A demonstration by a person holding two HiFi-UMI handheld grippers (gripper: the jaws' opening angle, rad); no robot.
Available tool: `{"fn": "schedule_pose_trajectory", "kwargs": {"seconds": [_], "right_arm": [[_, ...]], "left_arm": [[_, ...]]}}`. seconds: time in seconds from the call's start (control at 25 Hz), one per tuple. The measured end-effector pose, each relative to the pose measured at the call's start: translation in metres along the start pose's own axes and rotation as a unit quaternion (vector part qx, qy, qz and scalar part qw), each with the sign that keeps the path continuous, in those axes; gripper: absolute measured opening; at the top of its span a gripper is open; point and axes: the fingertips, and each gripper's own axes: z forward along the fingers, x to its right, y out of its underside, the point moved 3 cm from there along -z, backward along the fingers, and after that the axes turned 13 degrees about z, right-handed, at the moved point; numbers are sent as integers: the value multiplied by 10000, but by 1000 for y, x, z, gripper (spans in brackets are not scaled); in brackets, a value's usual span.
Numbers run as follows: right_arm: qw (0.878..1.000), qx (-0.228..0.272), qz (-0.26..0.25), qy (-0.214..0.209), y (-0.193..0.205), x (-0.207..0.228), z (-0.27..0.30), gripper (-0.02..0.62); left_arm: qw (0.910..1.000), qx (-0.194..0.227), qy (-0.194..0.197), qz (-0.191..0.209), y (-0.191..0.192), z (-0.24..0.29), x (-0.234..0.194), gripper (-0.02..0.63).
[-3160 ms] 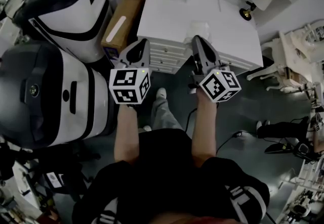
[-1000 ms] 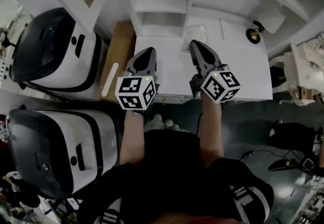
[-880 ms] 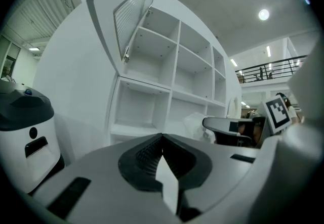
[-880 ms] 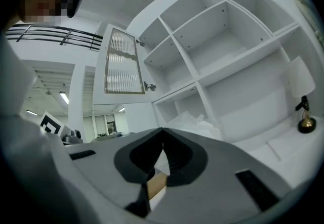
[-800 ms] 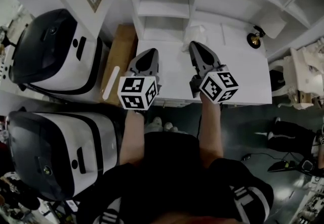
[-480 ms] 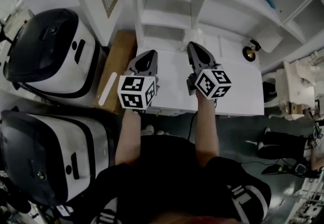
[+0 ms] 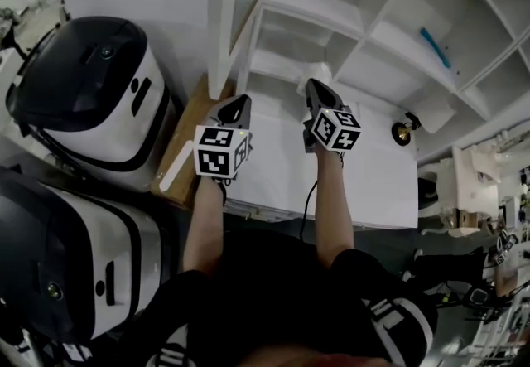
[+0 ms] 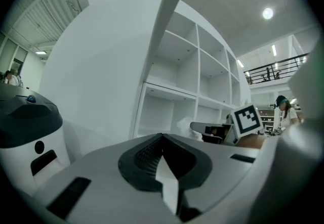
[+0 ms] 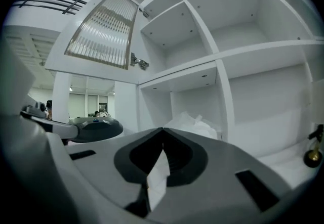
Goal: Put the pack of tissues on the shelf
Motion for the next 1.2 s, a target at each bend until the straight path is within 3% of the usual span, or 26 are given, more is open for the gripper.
{"fn": "schedule_pose_trajectory", "kwargs": {"seconds": [0.32, 0.68, 0.88, 1.08, 1.2], "right_arm": [[9968, -395, -568, 397, 22, 28, 72, 20], [9902, -866, -787, 769, 36, 57, 117, 20], [9892, -981, -934, 564, 35, 59, 126, 20], [9957, -700, -563, 204, 25, 56, 107, 21], [9989, -268, -369, 83, 11, 49, 84, 21]], "left_arm": [[9996, 141, -233, -56, -3, -5, -29, 11], [9997, -1, -58, 222, -2, 4, -18, 11], [9995, -70, 105, 280, 2, 11, -3, 11], [9997, -75, 177, 163, 2, 25, 7, 11], [9994, -68, 285, 158, 1, 33, 17, 11]]}}
